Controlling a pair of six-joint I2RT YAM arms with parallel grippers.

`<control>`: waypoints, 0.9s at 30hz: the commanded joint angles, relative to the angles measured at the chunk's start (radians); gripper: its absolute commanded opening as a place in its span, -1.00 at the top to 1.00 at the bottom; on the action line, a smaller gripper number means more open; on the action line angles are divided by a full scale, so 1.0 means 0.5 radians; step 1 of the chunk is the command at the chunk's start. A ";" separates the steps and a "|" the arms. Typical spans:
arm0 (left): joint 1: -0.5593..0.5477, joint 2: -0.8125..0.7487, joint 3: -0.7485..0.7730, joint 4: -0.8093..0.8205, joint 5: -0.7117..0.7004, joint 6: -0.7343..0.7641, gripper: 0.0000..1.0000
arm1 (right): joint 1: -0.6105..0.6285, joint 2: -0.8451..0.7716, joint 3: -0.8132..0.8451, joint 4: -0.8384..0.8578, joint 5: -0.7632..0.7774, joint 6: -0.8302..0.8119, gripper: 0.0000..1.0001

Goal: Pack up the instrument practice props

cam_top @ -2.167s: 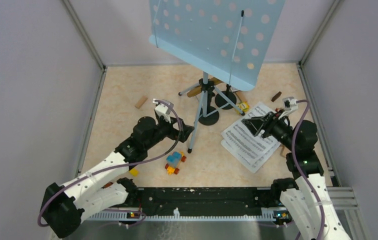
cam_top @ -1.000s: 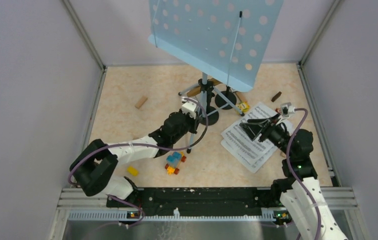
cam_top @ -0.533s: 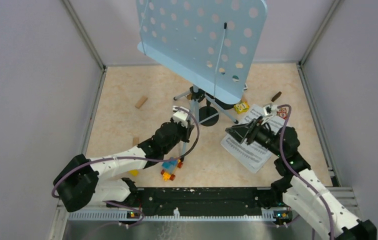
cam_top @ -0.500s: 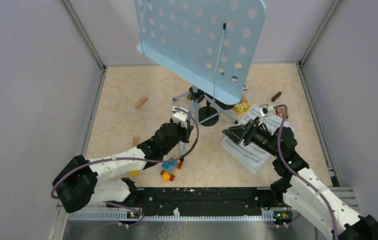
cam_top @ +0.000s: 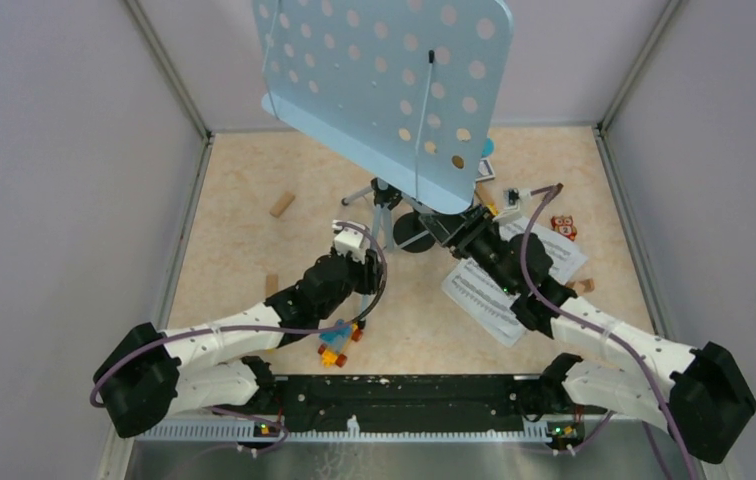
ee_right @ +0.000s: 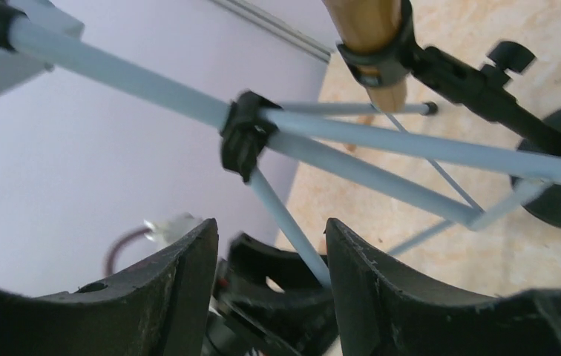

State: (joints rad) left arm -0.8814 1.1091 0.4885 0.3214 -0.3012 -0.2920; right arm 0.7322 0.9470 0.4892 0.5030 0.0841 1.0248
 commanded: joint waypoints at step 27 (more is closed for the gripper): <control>-0.009 0.095 0.039 -0.063 0.025 -0.171 -0.01 | 0.030 0.680 0.451 0.394 0.103 0.429 0.35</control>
State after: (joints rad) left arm -0.8833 1.1549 0.4713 0.2596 -0.2958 -0.3683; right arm 0.7334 1.2640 0.6701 0.6258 0.1341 1.2354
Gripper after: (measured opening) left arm 0.510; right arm 0.342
